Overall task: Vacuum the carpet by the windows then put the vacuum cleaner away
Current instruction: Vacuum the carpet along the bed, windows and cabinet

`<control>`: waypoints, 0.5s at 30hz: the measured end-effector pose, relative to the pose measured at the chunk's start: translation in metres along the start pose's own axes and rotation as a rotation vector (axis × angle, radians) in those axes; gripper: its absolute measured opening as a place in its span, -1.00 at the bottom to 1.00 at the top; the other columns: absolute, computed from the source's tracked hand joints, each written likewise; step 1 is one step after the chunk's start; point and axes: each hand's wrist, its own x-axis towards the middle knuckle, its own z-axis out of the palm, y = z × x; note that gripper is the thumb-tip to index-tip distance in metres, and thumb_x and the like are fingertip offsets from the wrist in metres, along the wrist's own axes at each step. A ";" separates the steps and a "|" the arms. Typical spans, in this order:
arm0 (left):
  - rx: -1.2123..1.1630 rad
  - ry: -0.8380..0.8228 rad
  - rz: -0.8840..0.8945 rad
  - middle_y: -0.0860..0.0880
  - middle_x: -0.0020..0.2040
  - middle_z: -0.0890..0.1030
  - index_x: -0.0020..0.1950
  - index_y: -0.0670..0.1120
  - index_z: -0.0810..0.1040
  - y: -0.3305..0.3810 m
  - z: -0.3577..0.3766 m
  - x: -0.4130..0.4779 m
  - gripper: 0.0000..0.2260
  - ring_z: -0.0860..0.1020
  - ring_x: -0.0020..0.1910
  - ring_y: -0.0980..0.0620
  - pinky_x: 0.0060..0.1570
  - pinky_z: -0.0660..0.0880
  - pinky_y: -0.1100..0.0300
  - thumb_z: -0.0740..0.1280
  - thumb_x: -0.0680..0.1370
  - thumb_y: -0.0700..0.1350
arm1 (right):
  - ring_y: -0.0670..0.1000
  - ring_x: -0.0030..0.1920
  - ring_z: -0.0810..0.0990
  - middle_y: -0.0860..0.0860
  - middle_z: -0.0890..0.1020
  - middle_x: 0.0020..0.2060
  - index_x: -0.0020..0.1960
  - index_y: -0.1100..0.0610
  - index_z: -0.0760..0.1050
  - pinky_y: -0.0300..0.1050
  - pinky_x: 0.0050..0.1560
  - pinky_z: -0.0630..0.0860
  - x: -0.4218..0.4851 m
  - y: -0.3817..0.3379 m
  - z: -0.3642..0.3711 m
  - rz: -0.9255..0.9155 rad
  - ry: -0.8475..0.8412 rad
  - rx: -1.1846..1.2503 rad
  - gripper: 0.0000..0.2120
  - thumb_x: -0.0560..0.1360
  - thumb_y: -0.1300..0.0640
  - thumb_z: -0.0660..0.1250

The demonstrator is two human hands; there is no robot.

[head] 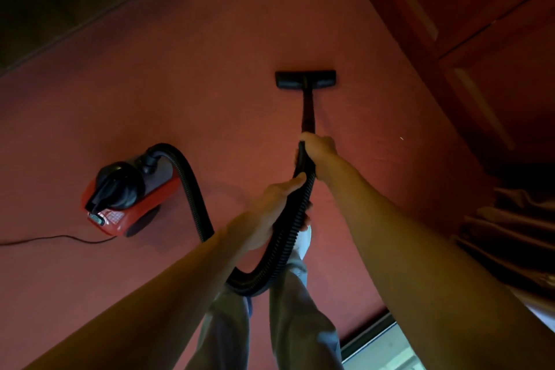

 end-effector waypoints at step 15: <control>-0.055 -0.141 -0.017 -0.16 -0.21 0.56 0.21 -0.24 0.52 0.016 -0.019 0.004 -0.52 0.56 -0.37 -0.11 -0.34 0.54 0.09 0.30 0.58 0.17 | 0.11 -0.45 0.53 0.19 0.56 -0.25 0.18 0.34 0.48 -0.13 -0.44 0.52 0.003 -0.021 0.024 0.001 -0.013 -0.265 -0.71 0.54 0.20 0.20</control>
